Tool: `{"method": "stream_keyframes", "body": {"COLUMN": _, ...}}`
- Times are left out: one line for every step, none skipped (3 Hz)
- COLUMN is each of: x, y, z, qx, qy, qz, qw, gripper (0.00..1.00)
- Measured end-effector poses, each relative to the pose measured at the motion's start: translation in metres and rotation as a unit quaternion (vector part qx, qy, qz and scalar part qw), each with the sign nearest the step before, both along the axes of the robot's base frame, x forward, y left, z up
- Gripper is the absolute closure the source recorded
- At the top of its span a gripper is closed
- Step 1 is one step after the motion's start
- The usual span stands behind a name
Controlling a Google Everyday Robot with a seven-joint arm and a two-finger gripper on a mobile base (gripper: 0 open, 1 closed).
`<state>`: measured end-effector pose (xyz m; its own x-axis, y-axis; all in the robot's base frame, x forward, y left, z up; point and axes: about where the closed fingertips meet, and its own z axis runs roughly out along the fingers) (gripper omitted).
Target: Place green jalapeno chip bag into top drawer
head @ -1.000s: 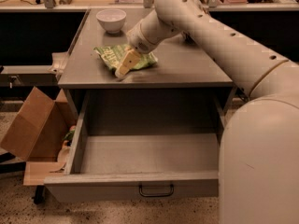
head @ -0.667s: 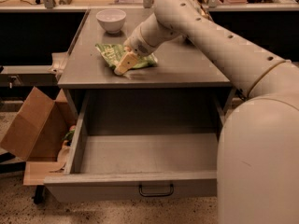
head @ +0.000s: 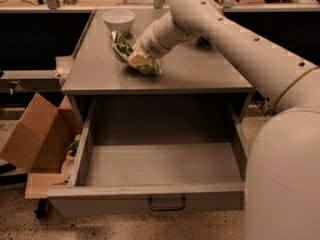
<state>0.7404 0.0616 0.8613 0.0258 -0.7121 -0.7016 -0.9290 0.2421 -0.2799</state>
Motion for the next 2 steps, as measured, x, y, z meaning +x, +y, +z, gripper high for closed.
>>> {"method": "stream_keyframes", "body": {"x": -0.026, "y": -0.015, "z": 0.05, "qx": 0.044, "qy": -0.051, "qz": 0.003, "qw": 0.9977, "gripper": 0.99}}
{"method": "stream_keyframes", "body": {"x": -0.068, "y": -0.059, "z": 0.105, "qx": 0.1, "qy": -0.099, "qz": 0.0, "qw": 0.9901, "gripper": 1.0}}
